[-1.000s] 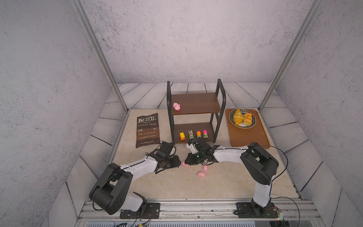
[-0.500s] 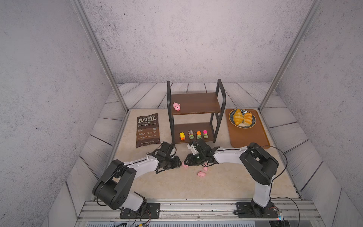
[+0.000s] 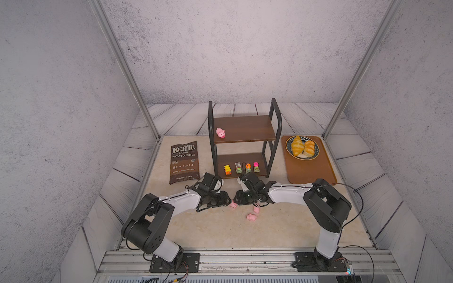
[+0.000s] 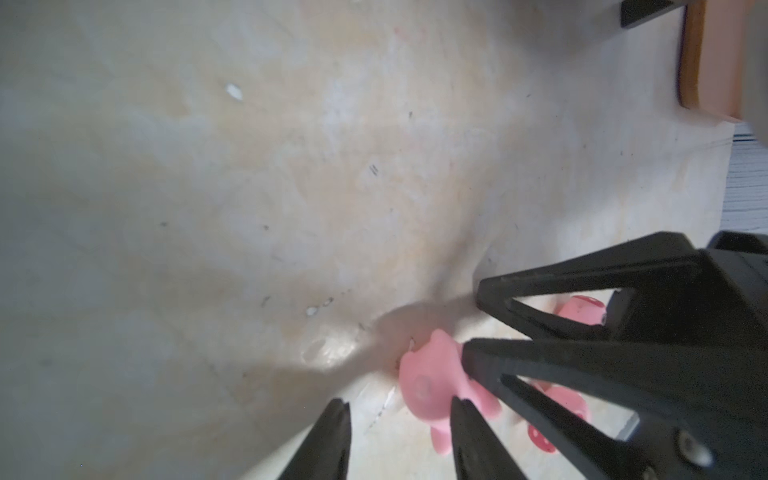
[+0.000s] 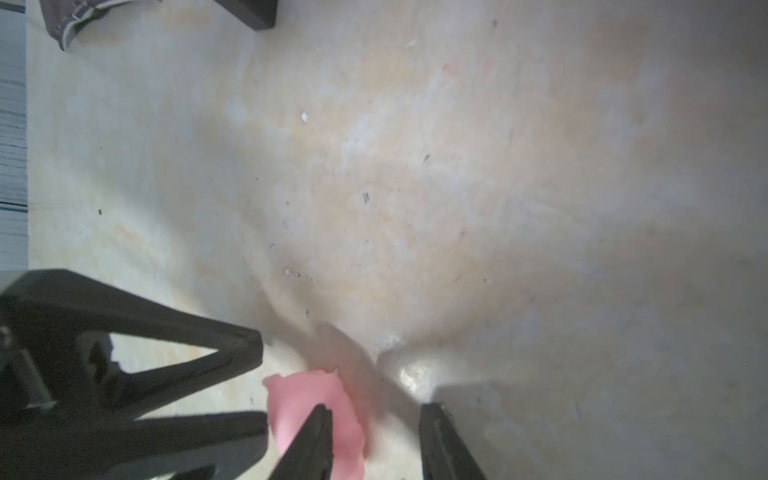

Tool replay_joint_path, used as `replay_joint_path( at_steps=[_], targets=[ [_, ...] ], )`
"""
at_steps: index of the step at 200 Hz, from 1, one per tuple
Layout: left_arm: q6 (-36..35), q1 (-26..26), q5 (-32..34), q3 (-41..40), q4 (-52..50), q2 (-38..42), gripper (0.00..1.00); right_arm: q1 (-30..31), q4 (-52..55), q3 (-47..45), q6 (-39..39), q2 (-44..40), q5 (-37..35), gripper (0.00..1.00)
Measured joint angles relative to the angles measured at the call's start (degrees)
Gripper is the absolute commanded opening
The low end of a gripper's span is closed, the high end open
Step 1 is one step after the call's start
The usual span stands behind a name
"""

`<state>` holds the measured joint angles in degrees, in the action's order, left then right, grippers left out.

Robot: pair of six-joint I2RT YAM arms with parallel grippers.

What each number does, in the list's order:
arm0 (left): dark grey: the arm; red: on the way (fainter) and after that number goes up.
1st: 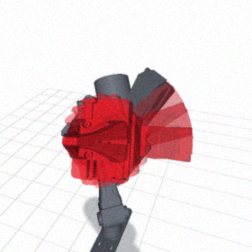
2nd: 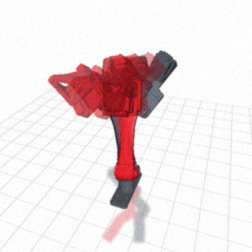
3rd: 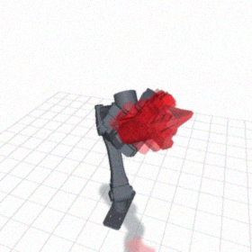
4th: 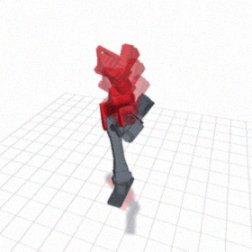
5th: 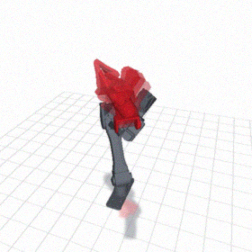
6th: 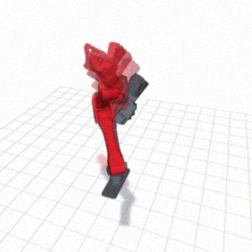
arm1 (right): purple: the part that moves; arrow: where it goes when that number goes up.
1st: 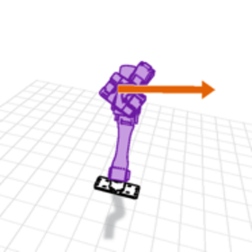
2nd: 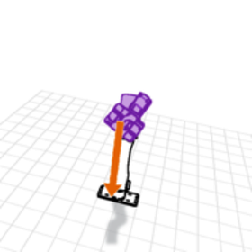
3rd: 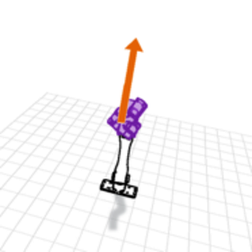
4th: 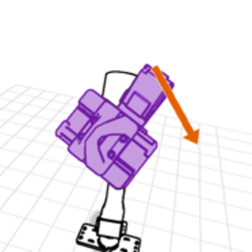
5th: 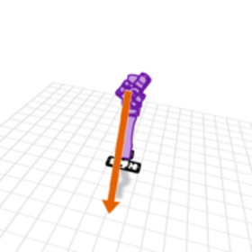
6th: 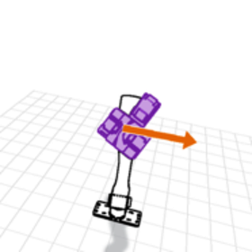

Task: Organize plastic toys on shelves
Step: Adjust the plastic toy at the center of the board.

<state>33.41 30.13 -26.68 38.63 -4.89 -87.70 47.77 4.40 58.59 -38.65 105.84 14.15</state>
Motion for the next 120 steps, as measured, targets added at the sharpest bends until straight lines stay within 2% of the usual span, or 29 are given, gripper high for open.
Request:
replay_joint_path(
  at_steps=[42,76,93,102,120],
  targets=[
    [0.1,0.0,0.3,0.0,-1.4,1.7,0.48,0.1,2.8,0.0,1.9,-1.2,-2.6,0.51],
    [0.5,0.0,2.9,0.0,-3.3,3.2,0.44,0.1,6.8,0.0,3.8,-3.0,-4.7,0.51],
    [0.9,0.0,4.8,0.0,-4.7,3.8,0.41,0.1,7.6,-0.2,4.9,-4.3,-4.1,0.46],
    [1.2,0.0,5.8,-0.3,-5.0,4.5,0.36,0.1,7.6,-0.3,5.6,-5.0,-3.3,0.42],
    [1.5,0.0,7.2,-1.4,-5.2,5.4,0.27,0.3,7.6,-0.3,6.2,-5.3,-2.1,0.27]
  ],
)
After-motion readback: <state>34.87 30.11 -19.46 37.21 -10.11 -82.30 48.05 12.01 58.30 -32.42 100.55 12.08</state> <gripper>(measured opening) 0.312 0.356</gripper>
